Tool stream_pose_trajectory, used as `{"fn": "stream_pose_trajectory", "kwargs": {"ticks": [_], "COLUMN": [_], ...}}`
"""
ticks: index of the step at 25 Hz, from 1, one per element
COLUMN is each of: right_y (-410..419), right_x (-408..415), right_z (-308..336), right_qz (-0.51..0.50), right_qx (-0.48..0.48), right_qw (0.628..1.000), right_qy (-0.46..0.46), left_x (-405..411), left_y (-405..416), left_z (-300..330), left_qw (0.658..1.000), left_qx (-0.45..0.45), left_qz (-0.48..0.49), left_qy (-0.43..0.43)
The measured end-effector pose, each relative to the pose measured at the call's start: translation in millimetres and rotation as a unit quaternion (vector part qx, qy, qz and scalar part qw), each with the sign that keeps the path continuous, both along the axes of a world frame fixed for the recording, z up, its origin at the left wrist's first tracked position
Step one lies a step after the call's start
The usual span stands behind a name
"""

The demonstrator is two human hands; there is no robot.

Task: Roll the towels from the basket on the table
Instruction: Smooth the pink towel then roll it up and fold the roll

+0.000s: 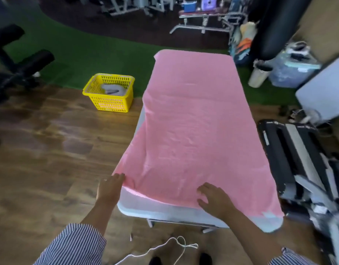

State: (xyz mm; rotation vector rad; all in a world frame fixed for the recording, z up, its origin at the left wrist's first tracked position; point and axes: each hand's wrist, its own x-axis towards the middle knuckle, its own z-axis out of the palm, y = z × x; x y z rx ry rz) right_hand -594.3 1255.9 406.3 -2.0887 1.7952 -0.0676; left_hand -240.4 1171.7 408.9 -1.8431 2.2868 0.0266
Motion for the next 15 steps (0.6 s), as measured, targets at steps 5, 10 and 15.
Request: {"fn": "stream_pose_trajectory", "kwargs": {"ticks": [5, 10, 15], "right_y": [27, 38, 74], "right_x": [-10, -24, -77], "right_z": [-5, -8, -8], "right_qz": [-0.04, -0.061, -0.092], "right_qx": [0.012, -0.005, -0.007], "right_qw": [0.999, 0.998, 0.996], "right_qy": [0.004, -0.025, 0.015], "left_x": [30, 24, 14], "left_y": [28, 29, 38], "left_z": [-7, -4, -16], "left_qw": [0.997, 0.998, 0.978], "left_qx": [-0.021, -0.011, -0.066], "left_qz": [-0.07, -0.064, -0.172], "left_qy": [0.013, 0.022, 0.094]}}
